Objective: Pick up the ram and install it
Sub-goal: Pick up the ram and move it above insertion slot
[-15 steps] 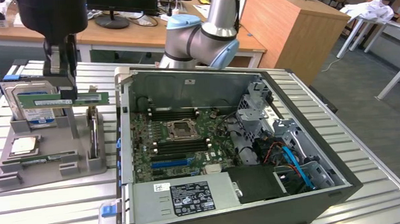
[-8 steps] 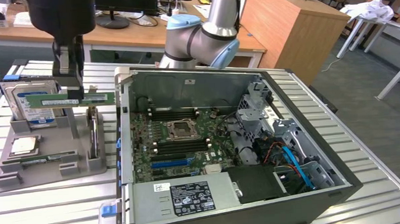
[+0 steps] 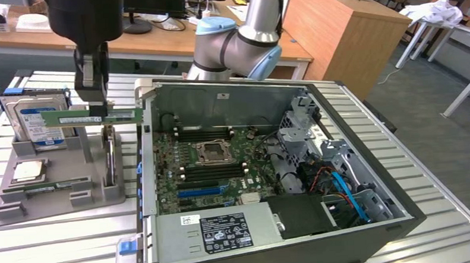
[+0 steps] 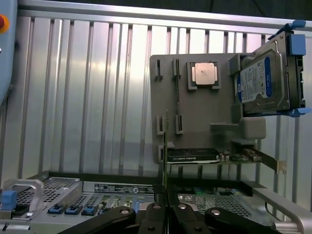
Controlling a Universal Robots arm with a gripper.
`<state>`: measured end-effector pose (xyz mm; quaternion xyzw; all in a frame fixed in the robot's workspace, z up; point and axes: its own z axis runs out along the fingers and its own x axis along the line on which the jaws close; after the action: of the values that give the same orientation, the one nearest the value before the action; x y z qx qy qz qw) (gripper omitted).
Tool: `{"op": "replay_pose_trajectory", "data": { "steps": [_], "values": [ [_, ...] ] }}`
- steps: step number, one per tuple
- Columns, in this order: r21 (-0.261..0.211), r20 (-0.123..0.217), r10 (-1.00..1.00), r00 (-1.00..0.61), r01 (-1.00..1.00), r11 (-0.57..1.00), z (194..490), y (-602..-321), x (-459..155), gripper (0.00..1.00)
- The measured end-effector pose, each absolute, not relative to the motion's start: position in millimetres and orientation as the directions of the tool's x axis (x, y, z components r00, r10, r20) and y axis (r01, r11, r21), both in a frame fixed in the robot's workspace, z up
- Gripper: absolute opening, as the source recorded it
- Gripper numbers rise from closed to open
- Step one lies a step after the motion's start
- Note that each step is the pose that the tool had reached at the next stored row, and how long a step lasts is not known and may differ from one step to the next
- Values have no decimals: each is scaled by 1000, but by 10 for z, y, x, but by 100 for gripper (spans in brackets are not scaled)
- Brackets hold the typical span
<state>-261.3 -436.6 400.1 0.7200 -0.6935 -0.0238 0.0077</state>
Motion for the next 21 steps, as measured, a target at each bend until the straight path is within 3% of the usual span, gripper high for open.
{"op": "replay_pose_trajectory", "data": {
  "steps": [21],
  "values": [
    [44, -24, -999, 30, -999, -31, 4000, -4365, -2332, 11]
  ]
}}
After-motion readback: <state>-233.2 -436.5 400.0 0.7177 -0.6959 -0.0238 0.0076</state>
